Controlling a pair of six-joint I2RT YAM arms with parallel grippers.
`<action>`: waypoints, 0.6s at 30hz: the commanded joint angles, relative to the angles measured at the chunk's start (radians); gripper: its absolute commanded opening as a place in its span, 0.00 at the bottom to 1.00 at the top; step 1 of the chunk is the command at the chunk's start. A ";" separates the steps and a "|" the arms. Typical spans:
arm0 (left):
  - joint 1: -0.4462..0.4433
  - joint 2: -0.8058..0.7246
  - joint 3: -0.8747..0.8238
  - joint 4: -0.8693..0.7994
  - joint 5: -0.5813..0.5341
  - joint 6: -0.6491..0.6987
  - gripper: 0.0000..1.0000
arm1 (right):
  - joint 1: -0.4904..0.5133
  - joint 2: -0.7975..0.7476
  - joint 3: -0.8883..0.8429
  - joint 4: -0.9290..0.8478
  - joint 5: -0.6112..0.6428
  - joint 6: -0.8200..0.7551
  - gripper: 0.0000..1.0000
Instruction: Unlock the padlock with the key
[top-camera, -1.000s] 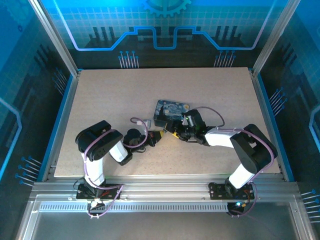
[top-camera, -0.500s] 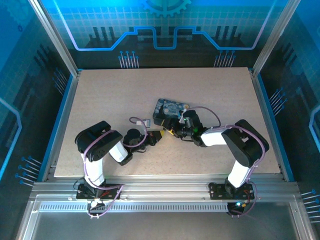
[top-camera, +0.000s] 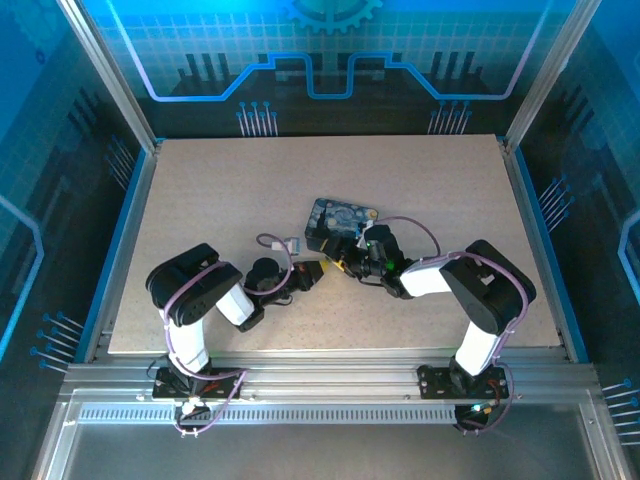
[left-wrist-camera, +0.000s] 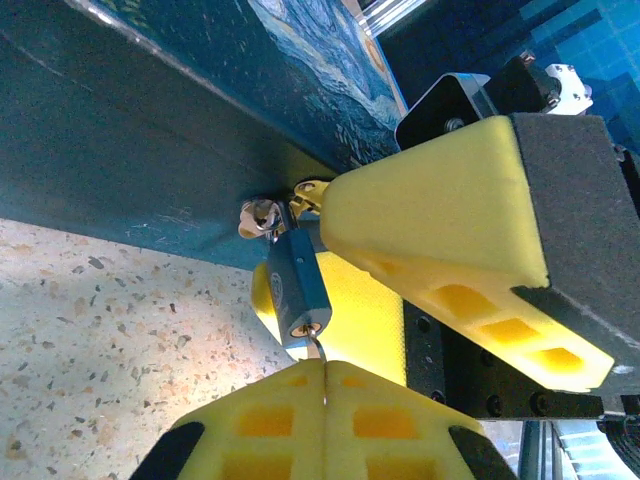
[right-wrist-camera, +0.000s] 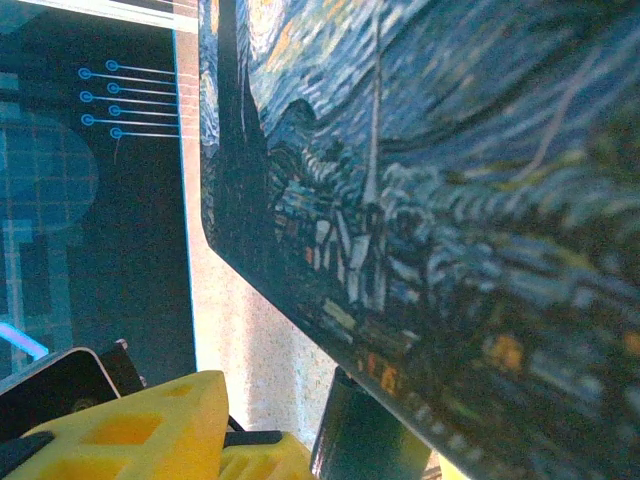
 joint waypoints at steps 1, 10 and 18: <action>-0.011 -0.029 -0.014 0.025 0.031 -0.018 0.00 | 0.027 0.045 -0.012 -0.075 -0.026 0.074 0.58; -0.017 0.010 -0.041 0.023 -0.021 0.065 0.00 | 0.045 0.012 0.006 -0.197 0.013 0.046 0.10; -0.034 0.052 -0.046 0.023 -0.078 0.162 0.00 | 0.054 -0.038 0.026 -0.308 0.054 -0.006 0.00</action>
